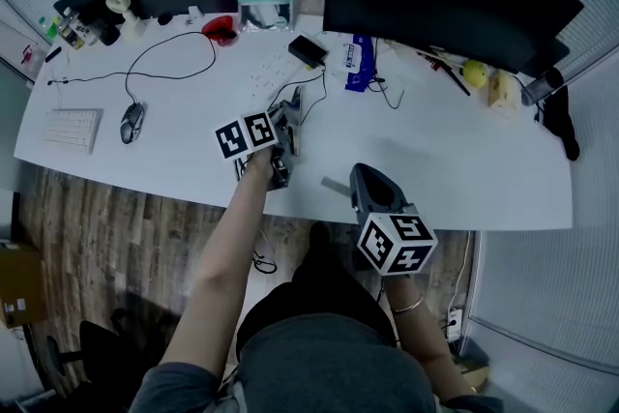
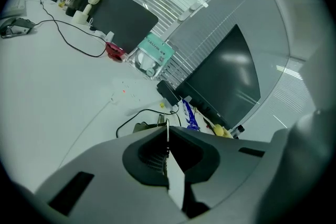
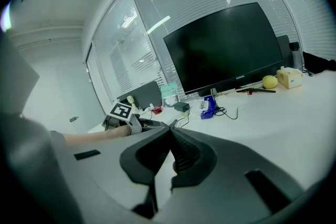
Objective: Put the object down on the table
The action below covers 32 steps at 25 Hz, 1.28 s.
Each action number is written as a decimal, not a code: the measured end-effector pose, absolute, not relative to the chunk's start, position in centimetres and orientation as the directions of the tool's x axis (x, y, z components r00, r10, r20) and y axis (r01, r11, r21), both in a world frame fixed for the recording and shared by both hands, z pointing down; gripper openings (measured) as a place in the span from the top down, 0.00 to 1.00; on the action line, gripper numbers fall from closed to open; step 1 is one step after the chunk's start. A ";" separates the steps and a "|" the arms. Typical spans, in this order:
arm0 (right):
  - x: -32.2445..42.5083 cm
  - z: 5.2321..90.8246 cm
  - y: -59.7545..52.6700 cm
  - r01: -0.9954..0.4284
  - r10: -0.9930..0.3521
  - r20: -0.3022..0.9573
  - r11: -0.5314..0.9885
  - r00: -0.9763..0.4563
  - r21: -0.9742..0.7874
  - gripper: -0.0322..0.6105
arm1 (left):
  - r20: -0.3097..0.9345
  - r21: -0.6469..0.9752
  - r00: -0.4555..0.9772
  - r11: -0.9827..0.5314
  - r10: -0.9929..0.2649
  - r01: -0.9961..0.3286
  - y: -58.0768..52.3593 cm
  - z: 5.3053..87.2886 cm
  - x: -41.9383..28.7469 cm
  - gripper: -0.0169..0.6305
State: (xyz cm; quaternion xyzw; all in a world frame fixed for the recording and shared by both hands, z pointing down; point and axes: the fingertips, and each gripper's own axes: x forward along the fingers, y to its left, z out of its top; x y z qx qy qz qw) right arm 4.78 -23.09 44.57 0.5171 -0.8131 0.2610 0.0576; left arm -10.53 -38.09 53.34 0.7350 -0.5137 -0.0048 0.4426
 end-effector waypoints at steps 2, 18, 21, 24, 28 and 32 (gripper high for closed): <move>4.8 44.6 -23.1 -0.872 -0.810 0.366 0.329 -0.458 -0.364 0.94 | 0.455 0.655 0.472 -0.075 -0.755 -0.751 -38.3 53.6 -10.5 0.93; 5.7 45.4 -23.5 -0.875 -0.806 0.386 0.309 -0.449 -0.373 0.94 | 0.492 0.651 0.469 -0.048 -0.734 -0.757 -39.3 54.9 -11.0 0.93; 5.7 45.4 -23.5 -0.873 -0.804 0.386 0.311 -0.452 -0.375 0.94 | 0.498 0.646 0.464 -0.044 -0.733 -0.762 -39.5 55.0 -11.1 0.93; 5.7 45.6 -23.5 -0.873 -0.802 0.389 0.312 -0.453 -0.374 0.94 | 0.508 0.633 0.455 -0.041 -0.731 -0.773 -39.6 55.3 -11.3 0.93; 5.8 45.6 -23.5 -0.873 -0.800 0.391 0.313 -0.454 -0.374 0.94 | 0.526 0.609 0.445 -0.043 -0.725 -0.792 -39.8 55.5 -11.4 0.93; 5.7 45.6 -23.4 -0.873 -0.799 0.393 0.314 -0.455 -0.373 0.94 | 0.543 0.584 0.425 -0.039 -0.724 -0.811 -39.8 55.6 -11.6 0.92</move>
